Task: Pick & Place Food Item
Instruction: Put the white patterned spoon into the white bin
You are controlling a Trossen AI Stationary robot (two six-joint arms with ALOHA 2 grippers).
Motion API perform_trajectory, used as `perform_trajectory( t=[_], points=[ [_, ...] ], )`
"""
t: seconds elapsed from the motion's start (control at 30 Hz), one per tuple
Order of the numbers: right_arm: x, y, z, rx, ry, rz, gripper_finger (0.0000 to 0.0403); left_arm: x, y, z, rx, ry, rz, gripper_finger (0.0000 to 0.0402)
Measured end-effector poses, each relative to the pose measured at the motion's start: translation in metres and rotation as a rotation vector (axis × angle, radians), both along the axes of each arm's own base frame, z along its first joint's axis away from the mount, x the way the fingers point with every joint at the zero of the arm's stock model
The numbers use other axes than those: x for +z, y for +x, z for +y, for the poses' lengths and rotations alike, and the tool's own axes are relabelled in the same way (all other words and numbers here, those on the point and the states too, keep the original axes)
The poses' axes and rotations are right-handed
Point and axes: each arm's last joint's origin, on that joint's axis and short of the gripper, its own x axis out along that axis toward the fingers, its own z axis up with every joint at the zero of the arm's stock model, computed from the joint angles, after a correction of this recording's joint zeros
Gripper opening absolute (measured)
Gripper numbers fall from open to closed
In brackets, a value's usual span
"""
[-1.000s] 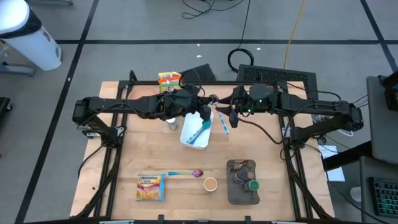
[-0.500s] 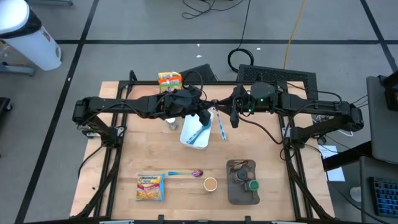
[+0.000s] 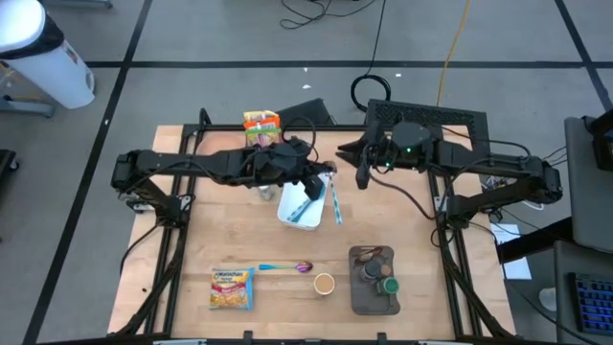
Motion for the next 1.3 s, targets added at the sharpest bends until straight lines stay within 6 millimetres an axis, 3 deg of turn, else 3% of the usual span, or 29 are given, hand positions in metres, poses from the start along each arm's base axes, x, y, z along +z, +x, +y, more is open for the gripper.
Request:
perform_trajectory(
  t=[0.5,0.77,0.97,1.13,1.3],
  points=[
    [0.0,0.0,-0.002,0.093,0.063,-0.011,0.0106,0.006,0.002,0.004,0.006,0.052,-0.046,0.0001],
    [-0.004,0.0,-0.002,0.099,0.067,0.0,0.0102,0.01,0.004,0.006,-0.017,0.077,-0.083,0.0001],
    [-0.004,0.0,-0.001,0.119,0.067,0.0,0.0074,0.01,0.004,0.005,-0.04,0.075,-0.084,0.0001],
    [-0.007,0.003,-0.005,0.174,0.091,0.005,0.0013,0.01,0.004,0.005,-0.041,0.077,-0.079,0.0001],
    [-0.01,0.006,-0.007,0.19,0.1,0.017,0.0005,0.009,0.004,0.005,-0.04,0.068,-0.076,0.0005]
  ],
)
